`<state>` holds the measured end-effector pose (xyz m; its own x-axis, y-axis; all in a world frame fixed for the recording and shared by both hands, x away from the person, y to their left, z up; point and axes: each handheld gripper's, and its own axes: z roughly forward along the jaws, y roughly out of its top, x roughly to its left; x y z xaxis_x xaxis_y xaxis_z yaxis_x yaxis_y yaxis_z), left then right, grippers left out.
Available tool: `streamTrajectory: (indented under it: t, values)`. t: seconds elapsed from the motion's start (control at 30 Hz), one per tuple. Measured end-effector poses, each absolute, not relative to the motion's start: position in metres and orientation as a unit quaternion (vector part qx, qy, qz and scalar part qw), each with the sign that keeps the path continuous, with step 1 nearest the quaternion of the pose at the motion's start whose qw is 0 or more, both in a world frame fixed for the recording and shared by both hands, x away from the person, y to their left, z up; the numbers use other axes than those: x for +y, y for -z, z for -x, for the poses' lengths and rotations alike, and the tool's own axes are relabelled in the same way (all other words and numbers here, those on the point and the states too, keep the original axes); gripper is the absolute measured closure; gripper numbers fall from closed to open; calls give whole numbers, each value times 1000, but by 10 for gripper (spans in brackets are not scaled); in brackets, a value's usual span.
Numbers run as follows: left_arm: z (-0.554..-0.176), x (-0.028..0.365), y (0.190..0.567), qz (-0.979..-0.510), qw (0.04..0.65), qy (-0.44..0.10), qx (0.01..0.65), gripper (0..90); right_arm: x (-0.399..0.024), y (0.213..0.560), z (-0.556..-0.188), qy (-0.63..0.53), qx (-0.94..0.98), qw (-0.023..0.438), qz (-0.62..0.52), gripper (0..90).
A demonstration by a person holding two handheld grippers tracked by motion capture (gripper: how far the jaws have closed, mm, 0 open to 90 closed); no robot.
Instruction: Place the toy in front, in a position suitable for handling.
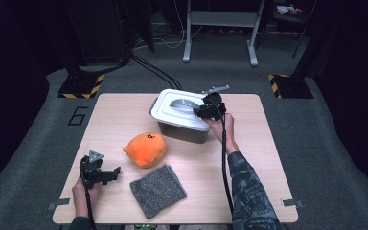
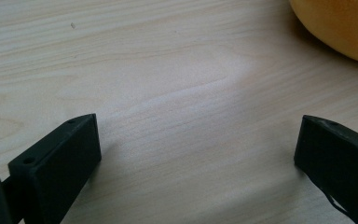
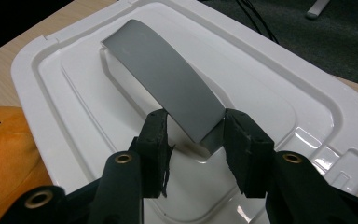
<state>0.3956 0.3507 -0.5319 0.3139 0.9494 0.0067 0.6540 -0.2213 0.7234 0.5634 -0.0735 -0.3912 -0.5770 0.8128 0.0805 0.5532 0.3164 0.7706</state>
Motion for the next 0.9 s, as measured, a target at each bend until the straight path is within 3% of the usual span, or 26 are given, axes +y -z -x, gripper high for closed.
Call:
streamTrajectory:
  t: [0.9]
  values:
    - [-396, 351, 532, -746, 317, -233, 537, 1, -46, 391, -575, -392, 794, 170, -432, 599]
